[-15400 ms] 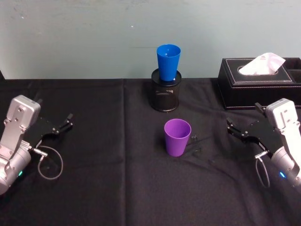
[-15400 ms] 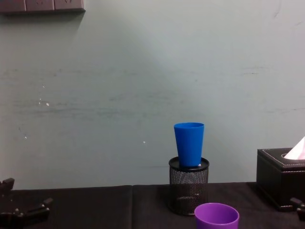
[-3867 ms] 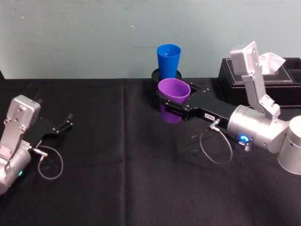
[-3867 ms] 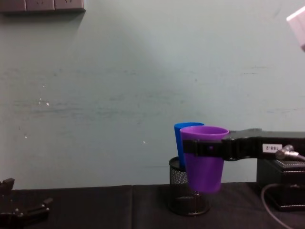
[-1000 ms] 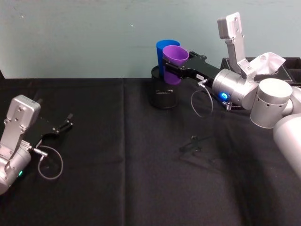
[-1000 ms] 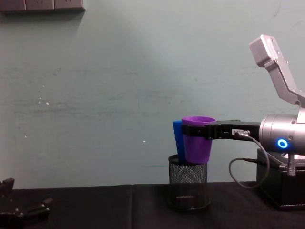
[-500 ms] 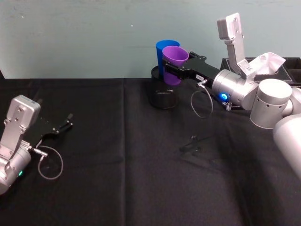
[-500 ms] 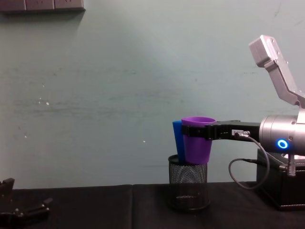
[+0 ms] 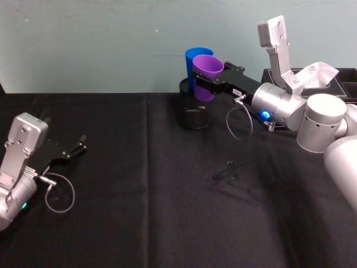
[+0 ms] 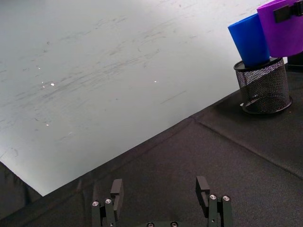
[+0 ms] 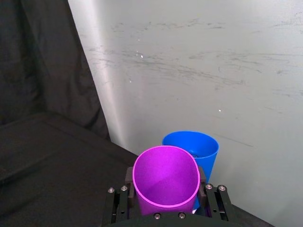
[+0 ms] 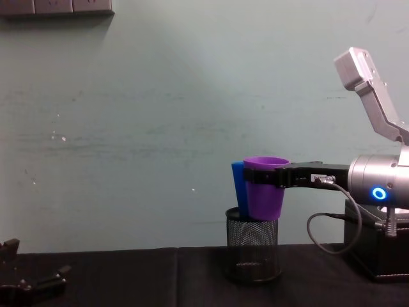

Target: Pick up one cup with a gripper and tap it against the other cup.

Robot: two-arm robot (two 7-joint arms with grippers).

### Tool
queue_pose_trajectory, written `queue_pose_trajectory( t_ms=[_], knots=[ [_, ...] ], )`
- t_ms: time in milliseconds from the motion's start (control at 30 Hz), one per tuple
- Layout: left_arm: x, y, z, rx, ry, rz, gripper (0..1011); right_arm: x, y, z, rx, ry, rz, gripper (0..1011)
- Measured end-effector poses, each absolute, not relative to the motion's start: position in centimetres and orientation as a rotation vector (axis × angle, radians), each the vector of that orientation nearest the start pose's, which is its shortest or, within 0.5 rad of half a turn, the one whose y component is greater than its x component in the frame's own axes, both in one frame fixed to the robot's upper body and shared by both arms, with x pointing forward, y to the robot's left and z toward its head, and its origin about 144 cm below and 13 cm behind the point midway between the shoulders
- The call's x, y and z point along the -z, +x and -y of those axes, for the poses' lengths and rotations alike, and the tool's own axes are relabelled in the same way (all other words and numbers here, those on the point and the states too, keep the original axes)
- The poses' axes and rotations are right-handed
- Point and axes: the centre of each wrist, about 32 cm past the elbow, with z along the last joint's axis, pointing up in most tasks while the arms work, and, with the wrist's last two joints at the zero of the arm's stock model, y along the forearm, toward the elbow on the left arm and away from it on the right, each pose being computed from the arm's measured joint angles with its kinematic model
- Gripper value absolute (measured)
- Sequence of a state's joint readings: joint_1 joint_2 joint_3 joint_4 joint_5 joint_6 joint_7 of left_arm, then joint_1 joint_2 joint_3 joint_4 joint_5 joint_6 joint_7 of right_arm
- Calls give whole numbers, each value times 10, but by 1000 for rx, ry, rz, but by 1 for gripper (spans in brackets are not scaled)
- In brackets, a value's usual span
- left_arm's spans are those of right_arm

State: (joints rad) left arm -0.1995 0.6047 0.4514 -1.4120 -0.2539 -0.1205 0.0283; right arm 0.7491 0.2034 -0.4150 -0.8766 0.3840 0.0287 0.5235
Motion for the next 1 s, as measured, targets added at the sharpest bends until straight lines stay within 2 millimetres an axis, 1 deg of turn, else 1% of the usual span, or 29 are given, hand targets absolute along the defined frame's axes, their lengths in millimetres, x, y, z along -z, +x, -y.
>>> queue_pose_trajectory(
  t_ms=[1000],
  knots=[
    [-1140,489,-310,-1248,304,285,1000,-1222,645,230,872,-65,-23,724]
  ],
)
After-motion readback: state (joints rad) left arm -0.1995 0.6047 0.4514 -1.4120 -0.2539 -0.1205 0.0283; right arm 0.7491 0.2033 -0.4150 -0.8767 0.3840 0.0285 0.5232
